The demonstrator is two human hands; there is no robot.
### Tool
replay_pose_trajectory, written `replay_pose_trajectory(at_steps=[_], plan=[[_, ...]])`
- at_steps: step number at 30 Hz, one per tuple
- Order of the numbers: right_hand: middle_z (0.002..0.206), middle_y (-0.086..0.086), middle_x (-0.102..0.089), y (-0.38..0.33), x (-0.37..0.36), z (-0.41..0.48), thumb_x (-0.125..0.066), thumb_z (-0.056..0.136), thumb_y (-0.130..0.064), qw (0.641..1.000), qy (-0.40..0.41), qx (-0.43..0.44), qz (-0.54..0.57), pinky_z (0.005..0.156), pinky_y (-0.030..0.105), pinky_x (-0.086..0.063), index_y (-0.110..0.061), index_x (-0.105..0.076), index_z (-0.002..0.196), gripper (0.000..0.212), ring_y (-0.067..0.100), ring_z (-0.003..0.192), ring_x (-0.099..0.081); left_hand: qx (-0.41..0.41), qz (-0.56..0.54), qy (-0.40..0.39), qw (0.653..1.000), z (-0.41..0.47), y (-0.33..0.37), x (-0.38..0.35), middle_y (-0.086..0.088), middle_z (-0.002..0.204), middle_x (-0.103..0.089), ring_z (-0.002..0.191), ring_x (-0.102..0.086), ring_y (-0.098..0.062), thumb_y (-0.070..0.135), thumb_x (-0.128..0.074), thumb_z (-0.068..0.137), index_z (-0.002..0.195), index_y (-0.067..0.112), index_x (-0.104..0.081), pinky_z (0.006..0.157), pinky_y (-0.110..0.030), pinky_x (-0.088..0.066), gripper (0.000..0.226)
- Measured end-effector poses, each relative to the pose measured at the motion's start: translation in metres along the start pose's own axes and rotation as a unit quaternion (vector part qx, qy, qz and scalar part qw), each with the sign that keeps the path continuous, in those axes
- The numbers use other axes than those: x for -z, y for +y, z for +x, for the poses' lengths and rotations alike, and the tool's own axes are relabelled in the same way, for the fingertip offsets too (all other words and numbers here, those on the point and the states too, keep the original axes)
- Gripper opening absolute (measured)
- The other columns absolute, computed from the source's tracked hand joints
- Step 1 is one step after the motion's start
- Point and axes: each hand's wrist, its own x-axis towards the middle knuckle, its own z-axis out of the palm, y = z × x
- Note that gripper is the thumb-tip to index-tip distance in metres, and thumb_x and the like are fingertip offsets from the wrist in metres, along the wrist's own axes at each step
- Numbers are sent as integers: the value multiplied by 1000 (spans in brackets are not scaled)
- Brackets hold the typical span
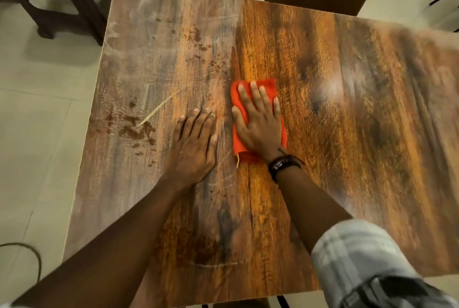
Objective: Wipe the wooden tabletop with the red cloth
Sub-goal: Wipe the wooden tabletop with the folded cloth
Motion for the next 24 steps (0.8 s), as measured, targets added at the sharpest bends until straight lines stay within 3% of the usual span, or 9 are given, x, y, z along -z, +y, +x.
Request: replay_pose_trajectory(at_steps=[4,7,11,18,21,24], plan=[[168,-3,-12,0,-3,51,-26,100,-54,1000,-6,-24,14,124,50,-1,-35,-18,159,62,19,155,-9,2,-10,-2,1000,0,-1,-1,-5,157,-37,149,-24,-22,32,-32,102,150,12,-37,122,-47,-15,52],[168,0,-14,-2,-8,41,-23,100,-53,1000,9,-18,21,123,49,-1,-32,-20,158,62,21,155,-11,0,-9,-5,1000,0,-2,1,-5,155,-38,149,-25,-23,32,-30,102,149,12,-37,123,-45,-14,52],[167,2,-15,-20,-13,-38,-26,103,-49,999,26,16,8,124,52,-8,-30,-23,159,59,21,155,-13,-4,-5,-4,1000,-2,-2,4,-6,154,-40,147,-29,-24,31,-27,102,149,11,-38,122,-46,-17,52],[169,-3,-6,-43,-7,-198,-32,105,-46,998,-38,43,1,123,51,-9,-34,-13,159,59,16,156,-3,-6,-12,-2,1000,-4,-3,4,-8,153,-41,145,-31,-23,29,-25,102,149,11,-38,122,-45,-17,51],[168,-6,-8,-35,-5,-187,-33,104,-48,998,-38,44,0,123,50,-9,-37,-15,159,59,14,155,-4,1,-20,-1,1000,-2,-2,4,-9,153,-42,146,-31,-24,29,-24,101,148,10,-39,122,-44,-16,53],[168,-5,-13,-26,-6,-139,-34,103,-48,1000,-4,-13,3,123,51,-9,-36,-21,158,58,15,155,-6,1,-27,1,1000,0,0,6,-10,152,-43,146,-31,-25,29,-24,101,147,8,-40,122,-45,-17,53]])
